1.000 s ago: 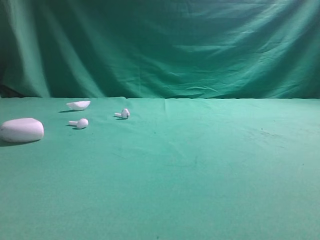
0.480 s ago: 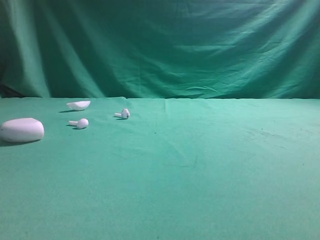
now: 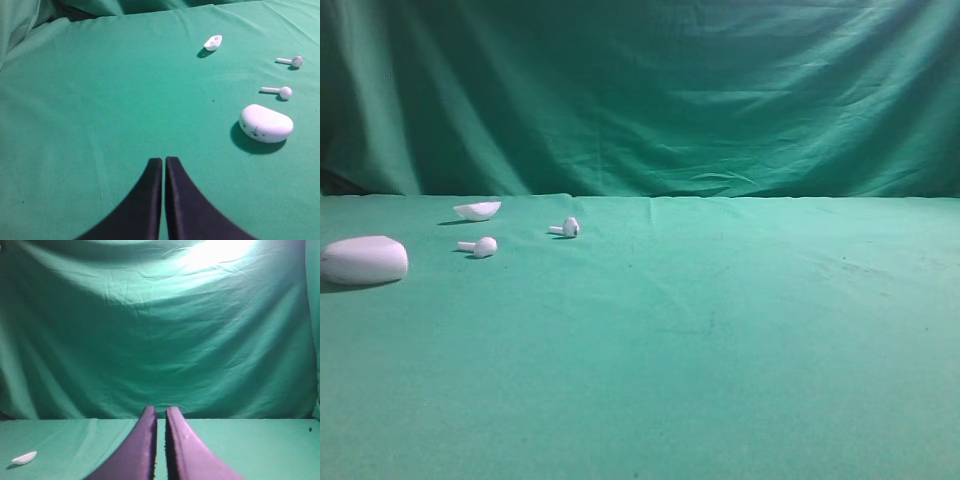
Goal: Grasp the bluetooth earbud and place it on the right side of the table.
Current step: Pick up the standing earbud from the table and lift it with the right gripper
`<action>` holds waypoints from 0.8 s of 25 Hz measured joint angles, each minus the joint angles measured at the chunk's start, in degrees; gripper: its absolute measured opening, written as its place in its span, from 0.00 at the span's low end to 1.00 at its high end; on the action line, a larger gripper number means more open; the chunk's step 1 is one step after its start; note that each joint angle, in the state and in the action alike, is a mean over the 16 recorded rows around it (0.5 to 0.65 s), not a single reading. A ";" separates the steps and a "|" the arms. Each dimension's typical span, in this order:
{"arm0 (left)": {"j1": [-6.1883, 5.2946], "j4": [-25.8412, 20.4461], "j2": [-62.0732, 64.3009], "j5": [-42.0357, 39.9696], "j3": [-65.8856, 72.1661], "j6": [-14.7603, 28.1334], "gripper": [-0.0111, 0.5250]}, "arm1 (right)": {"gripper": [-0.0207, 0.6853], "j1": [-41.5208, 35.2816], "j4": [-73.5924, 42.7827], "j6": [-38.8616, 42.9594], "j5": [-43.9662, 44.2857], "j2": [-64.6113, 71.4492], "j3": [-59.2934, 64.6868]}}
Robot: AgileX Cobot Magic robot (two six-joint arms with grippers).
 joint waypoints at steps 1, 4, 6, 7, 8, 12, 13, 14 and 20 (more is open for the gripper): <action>0.00 0.00 0.00 0.00 0.00 0.00 0.02 | 0.10 0.00 0.15 0.04 0.86 1.25 -1.78; 0.00 0.00 0.00 0.00 0.00 0.00 0.02 | 0.10 -0.01 0.49 0.15 5.55 6.02 -7.65; 0.00 0.00 0.00 0.00 0.00 0.00 0.02 | 0.10 -0.01 0.60 0.22 10.32 10.13 -11.98; 0.00 0.00 0.00 0.00 0.00 0.00 0.02 | 0.10 -0.01 0.62 0.22 12.93 12.49 -14.27; 0.00 0.00 0.00 0.00 0.00 0.00 0.02 | 0.10 -0.02 0.65 0.16 15.49 15.04 -16.54; 0.00 0.00 0.00 0.00 0.00 0.00 0.02 | 0.10 0.10 0.86 -1.44 24.31 26.52 -24.86; 0.00 0.00 0.00 0.00 0.00 0.00 0.02 | 0.10 0.23 1.01 -2.21 26.11 29.55 -26.71; 0.00 0.00 0.00 0.00 0.00 0.00 0.02 | 0.10 0.41 1.20 -3.10 27.75 32.65 -28.51; 0.00 0.00 0.00 0.00 0.00 0.00 0.02 | 0.10 3.41 2.59 -9.29 35.60 51.56 -39.98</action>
